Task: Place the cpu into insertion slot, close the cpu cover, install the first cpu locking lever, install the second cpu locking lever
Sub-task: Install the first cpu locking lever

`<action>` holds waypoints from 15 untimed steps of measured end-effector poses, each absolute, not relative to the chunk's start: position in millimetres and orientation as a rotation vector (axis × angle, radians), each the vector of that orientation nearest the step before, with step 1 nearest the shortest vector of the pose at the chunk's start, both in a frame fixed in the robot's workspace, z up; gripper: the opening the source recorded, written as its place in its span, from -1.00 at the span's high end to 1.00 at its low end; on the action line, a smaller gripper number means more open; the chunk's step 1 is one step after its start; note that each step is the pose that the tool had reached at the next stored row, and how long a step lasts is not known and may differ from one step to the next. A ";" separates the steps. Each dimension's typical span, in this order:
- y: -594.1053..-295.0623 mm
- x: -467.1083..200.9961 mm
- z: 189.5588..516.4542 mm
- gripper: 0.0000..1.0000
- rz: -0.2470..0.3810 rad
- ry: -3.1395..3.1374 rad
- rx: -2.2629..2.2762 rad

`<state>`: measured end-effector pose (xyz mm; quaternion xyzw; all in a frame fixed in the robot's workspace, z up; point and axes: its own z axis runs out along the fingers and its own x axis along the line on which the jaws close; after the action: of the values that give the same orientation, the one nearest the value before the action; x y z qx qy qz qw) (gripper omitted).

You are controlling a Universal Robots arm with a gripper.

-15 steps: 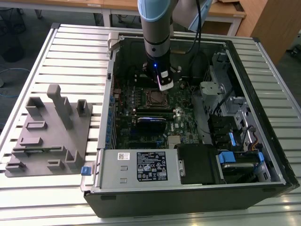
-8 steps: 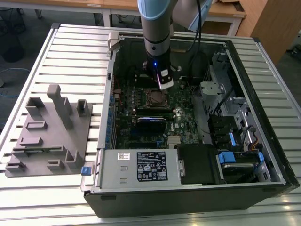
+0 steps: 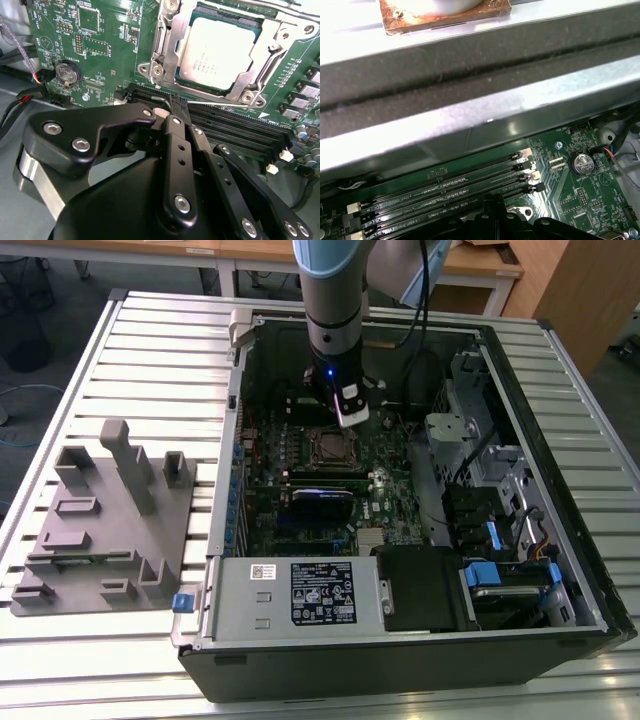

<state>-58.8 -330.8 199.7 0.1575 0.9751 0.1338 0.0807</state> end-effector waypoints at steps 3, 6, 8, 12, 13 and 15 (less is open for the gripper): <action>-329.9 -59.0 199.7 0.80 0.401 2.915 0.472; -329.7 -59.0 199.5 0.80 0.404 2.914 0.472; -329.7 -59.1 199.1 0.80 0.406 2.914 0.472; -329.7 -60.0 196.8 0.80 0.407 2.911 0.471; -329.7 -60.2 196.3 0.80 0.407 2.910 0.471; -329.7 -60.5 195.6 0.80 0.407 2.909 0.470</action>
<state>-60.5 -329.7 195.6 0.1576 0.9745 0.1365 0.0831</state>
